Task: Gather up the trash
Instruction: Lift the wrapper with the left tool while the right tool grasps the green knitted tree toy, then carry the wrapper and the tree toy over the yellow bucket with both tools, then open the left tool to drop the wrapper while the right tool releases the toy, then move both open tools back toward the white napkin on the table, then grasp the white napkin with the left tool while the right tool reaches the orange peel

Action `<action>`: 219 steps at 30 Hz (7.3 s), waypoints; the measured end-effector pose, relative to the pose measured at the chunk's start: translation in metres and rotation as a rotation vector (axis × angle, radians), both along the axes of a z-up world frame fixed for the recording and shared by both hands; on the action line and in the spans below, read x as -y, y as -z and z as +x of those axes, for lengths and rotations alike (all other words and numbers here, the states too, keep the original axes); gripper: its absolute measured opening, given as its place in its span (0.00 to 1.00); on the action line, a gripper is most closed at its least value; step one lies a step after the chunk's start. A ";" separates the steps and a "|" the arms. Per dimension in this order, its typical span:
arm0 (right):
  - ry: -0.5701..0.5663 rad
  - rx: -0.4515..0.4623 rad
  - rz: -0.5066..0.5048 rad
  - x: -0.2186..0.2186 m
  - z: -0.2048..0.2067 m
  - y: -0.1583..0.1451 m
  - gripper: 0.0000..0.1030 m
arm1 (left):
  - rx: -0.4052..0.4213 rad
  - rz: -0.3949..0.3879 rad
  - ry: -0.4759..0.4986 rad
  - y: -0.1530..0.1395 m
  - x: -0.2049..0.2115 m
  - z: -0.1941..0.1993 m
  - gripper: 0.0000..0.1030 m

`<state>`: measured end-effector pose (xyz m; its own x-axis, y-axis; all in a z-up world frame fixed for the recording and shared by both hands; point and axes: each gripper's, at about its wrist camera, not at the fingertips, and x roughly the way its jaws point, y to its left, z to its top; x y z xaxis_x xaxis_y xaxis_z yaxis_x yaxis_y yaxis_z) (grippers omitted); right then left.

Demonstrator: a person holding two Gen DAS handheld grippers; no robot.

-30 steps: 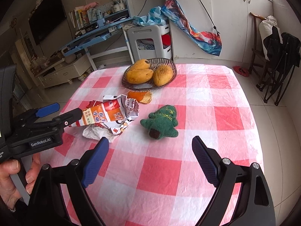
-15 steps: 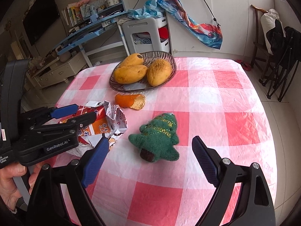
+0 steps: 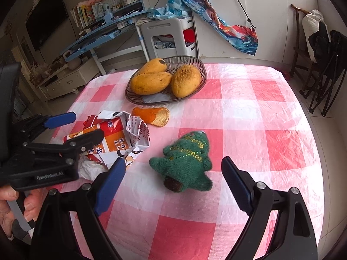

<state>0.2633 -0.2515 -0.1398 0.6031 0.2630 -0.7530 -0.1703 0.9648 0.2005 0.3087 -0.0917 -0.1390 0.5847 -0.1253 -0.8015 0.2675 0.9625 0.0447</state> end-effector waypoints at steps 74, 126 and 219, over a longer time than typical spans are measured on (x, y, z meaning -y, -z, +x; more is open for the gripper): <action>-0.067 0.054 0.206 -0.029 -0.180 -0.020 0.29 | 0.262 -0.187 -0.270 -0.098 -0.102 -0.263 0.27; 0.050 0.147 0.166 -0.019 -0.299 -0.020 0.79 | 0.042 -0.058 -0.144 -0.016 -0.035 -0.372 0.75; -0.046 0.013 -0.049 -0.047 0.064 0.007 0.50 | -0.022 -0.208 -0.025 0.005 -0.009 -0.017 0.88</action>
<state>0.3271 -0.2050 -0.1470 0.6010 0.2540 -0.7578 -0.2173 0.9644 0.1510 0.2921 -0.0827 -0.1435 0.5720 -0.2756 -0.7726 0.2425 0.9566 -0.1617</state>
